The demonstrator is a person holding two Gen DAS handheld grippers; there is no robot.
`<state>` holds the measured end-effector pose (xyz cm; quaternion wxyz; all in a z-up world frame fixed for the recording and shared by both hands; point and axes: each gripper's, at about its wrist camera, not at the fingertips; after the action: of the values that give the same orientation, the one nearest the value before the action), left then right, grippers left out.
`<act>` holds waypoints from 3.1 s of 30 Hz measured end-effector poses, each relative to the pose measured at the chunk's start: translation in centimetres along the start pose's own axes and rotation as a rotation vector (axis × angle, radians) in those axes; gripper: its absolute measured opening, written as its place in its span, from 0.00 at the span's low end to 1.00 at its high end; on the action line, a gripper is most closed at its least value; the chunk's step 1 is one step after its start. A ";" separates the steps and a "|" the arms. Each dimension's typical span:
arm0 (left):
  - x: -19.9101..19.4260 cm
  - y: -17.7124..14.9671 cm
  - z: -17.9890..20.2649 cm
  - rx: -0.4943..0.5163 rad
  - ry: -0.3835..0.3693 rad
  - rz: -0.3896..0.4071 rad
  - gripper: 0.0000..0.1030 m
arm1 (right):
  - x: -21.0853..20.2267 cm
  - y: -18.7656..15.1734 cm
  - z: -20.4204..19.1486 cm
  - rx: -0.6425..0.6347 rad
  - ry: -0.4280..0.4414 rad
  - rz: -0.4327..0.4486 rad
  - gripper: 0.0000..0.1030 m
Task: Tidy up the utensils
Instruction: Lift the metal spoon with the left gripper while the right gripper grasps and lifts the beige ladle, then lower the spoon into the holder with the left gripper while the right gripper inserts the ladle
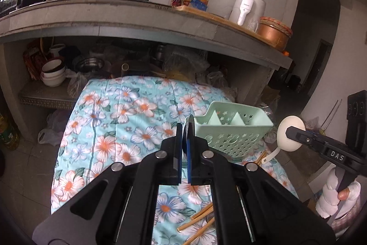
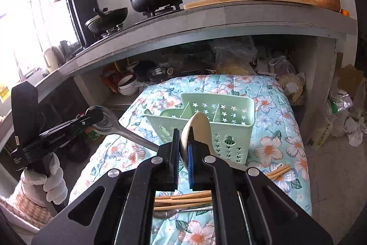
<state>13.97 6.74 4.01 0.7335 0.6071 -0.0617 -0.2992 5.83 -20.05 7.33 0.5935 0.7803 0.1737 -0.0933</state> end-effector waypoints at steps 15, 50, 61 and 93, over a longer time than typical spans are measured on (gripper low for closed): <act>-1.3 8.0 0.6 0.084 0.016 0.128 0.02 | -5.5 9.3 2.6 0.116 0.164 0.172 0.06; 12.6 3.1 -0.1 0.148 0.099 -0.148 0.29 | 10.9 5.1 8.7 0.345 0.230 -0.085 0.10; 11.2 3.6 -0.4 0.106 0.114 -0.082 0.64 | 9.9 5.5 7.9 0.270 0.160 -0.067 0.34; 7.7 2.0 -1.5 -0.013 0.113 -0.060 0.72 | 3.9 6.2 6.5 0.062 -0.040 -0.020 0.67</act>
<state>21.60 4.23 3.41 0.7304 0.6200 0.0000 -0.2865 12.16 -27.09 9.66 0.5716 0.7944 0.1664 -0.1202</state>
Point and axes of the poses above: each gripper's, at about its wrist camera, not at the fingertips, and x roughly the way its jaws point, z to its right, y to its top, and after that the axes turned 13 degrees about z, right-handed
